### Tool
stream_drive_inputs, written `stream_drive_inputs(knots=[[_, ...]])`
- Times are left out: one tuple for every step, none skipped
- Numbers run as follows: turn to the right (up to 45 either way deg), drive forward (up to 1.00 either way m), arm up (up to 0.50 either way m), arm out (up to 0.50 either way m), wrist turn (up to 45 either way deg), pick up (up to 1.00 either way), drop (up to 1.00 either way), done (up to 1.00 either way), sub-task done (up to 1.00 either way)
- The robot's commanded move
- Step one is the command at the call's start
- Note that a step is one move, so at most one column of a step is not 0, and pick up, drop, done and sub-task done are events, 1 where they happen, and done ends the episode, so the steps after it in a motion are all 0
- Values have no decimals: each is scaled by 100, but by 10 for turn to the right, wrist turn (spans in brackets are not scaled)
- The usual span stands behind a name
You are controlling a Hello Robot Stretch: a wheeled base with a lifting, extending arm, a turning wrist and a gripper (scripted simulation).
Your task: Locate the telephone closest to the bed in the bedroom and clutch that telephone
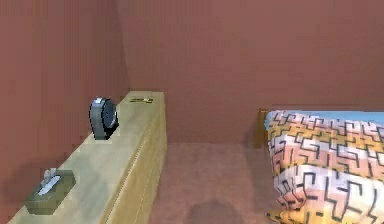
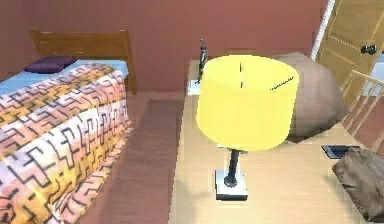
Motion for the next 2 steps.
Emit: stream_drive_inputs(knots=[[0, 60, 0, 0, 0, 0, 0, 0, 0], [450, 0, 0, 0, 0, 0, 0, 0, 0]])
